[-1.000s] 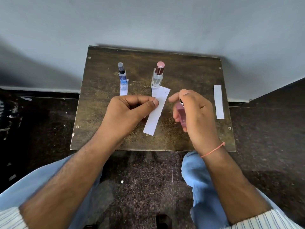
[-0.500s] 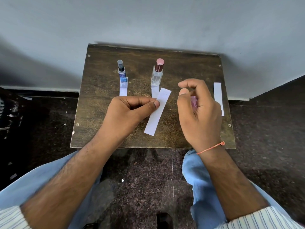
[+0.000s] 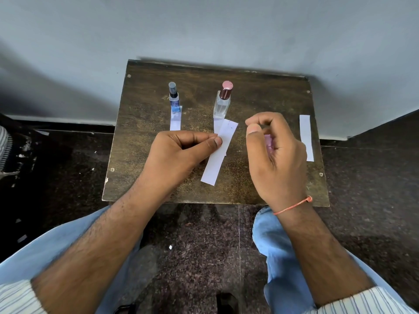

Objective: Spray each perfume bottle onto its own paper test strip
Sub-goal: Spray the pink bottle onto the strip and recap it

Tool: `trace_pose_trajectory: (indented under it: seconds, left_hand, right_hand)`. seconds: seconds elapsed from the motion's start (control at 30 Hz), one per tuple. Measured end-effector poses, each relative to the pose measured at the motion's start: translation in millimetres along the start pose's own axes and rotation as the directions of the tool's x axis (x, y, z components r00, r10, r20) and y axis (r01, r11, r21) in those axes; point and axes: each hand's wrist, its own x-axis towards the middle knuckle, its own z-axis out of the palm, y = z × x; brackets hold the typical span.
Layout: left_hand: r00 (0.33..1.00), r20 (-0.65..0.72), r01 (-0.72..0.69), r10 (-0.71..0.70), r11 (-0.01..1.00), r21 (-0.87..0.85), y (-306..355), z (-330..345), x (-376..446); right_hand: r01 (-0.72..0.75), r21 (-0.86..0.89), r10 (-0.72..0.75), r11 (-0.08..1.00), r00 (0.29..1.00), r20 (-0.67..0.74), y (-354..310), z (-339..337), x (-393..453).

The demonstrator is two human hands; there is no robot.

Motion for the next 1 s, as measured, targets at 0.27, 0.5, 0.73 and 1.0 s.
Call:
trace_pose_trajectory:
  seconds: [0.27, 0.5, 0.73, 1.0]
  left_hand:
    - [1.000, -0.006, -0.012, 0.012, 1.000, 0.018, 2, 1, -1]
    - [1.000, 0.002, -0.013, 0.013, 1.000, 0.023, 3, 3, -1]
    - [1.000, 0.008, -0.013, 0.013, 0.999, 0.034, 3, 6, 0]
    - [0.997, -0.082, -0.018, 0.012, 0.997, -0.076, 5, 15, 0]
  right_hand:
    - [-0.030, 0.029, 0.029, 0.999, 0.999, 0.022, 0, 1, 0]
    - [-0.032, 0.052, 0.030, 0.998, 0.999, 0.029, 1, 0, 1]
    - [-0.179, 0.192, 0.156, 0.965, 0.979, 0.130, 8, -1, 4]
    - [-0.496, 0.316, 0.360, 0.809, 0.842, 0.402, 10, -11, 2]
